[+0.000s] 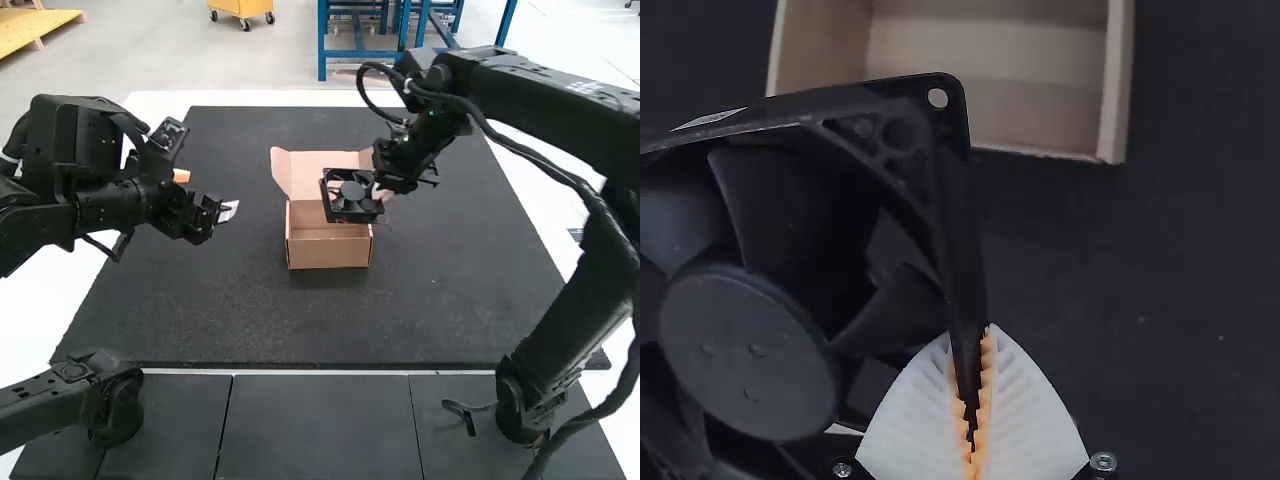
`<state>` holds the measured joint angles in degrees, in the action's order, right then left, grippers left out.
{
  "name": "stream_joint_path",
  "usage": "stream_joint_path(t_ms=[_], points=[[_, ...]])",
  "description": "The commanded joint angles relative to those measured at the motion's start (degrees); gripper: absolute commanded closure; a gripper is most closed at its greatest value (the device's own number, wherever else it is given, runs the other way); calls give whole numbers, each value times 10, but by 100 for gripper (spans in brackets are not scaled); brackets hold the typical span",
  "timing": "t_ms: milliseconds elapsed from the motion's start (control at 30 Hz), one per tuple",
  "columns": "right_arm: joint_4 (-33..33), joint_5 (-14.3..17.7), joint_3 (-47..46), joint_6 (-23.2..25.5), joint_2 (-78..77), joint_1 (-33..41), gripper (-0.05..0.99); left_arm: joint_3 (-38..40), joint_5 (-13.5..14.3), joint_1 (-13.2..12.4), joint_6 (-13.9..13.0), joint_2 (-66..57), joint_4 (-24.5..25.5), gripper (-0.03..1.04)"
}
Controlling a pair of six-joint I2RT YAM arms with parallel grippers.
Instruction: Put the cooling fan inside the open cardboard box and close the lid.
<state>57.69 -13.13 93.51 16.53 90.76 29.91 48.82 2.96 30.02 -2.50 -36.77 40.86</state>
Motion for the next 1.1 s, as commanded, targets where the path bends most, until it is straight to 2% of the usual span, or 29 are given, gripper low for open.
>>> stream_joint_path(t_ms=[0,133,467,1067], points=[[-3,-3,38,10,19,10,95,-2,-7,0,5,9,-2,4],[-5,13,67,3,59,13,95,-3,-7,1,5,10,2,4],[3,14,148,-23,154,10,95,-10,-7,4,4,11,7,4],[-1,33,210,-27,249,13,95,-8,-7,8,4,11,7,4]])
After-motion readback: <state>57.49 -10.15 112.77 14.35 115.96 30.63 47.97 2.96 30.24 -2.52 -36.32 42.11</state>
